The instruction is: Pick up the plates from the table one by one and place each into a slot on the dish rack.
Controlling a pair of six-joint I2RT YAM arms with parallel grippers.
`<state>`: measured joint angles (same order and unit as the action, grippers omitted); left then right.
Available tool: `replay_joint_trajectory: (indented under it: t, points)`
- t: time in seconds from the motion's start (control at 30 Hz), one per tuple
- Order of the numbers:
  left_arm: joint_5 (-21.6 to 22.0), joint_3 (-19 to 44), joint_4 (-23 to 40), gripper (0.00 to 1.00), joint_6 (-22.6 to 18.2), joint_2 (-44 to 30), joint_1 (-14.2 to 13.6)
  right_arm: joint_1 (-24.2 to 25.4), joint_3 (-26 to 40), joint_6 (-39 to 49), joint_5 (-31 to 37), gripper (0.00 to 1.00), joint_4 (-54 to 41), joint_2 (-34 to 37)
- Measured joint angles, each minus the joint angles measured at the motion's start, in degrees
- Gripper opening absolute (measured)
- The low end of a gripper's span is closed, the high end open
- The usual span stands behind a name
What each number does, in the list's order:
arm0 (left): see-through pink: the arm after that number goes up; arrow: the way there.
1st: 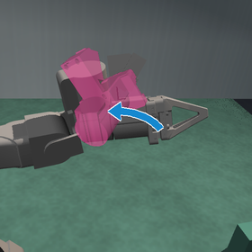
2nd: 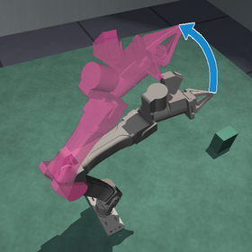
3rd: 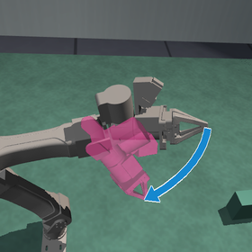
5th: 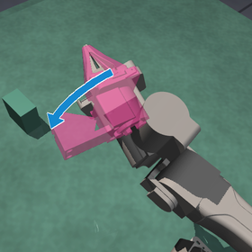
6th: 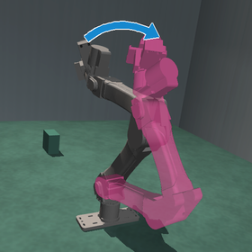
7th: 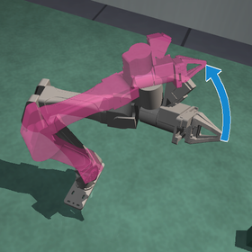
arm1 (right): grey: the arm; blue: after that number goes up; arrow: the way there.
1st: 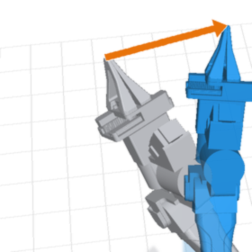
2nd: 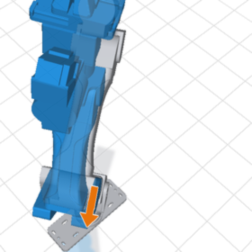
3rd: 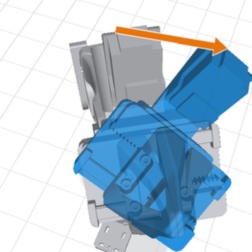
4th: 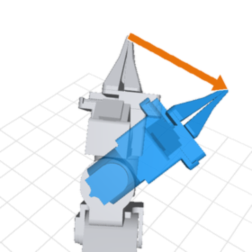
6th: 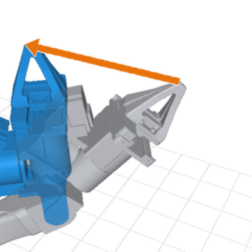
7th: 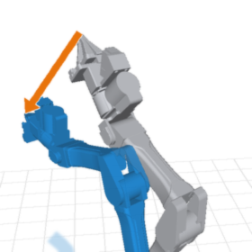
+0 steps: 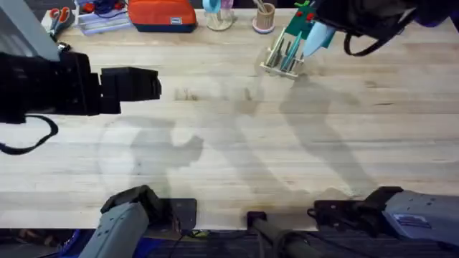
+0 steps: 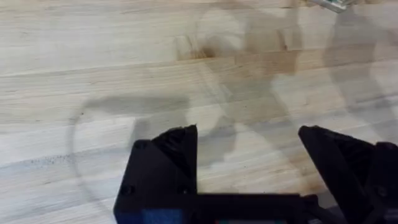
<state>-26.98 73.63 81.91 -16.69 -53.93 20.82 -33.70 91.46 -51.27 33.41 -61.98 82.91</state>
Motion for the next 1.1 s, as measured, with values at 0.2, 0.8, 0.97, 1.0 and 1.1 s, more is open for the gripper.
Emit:
replay_joint_trajectory:
  t: [0.2, 0.8, 0.97, 1.0, 1.1]
  points:
    - [0.00, 0.00, 0.00, 0.993, -0.02, 0.00, 0.00, 3.12, 0.00, 0.09, 0.00, 0.031, -1.10, 0.00]
    - [0.00, 0.00, 0.00, 0.994, 0.00, 0.00, 0.00, 8.12, 0.00, 0.80, -2.01, 0.031, -1.04, 0.00]
    - [0.00, 0.00, 0.00, 0.995, 0.00, 0.00, 0.00, 8.12, 0.00, 2.47, -2.38, 0.031, -1.05, 0.02]
    - [0.00, 0.00, 0.00, 0.994, 0.00, 0.00, 0.00, 8.12, 0.00, 2.66, -2.41, 0.031, -1.05, 0.02]
    - [0.00, 0.00, 0.00, 0.993, 0.00, 0.00, 0.00, 8.12, 0.00, 3.10, -2.60, 0.031, -1.00, 0.02]
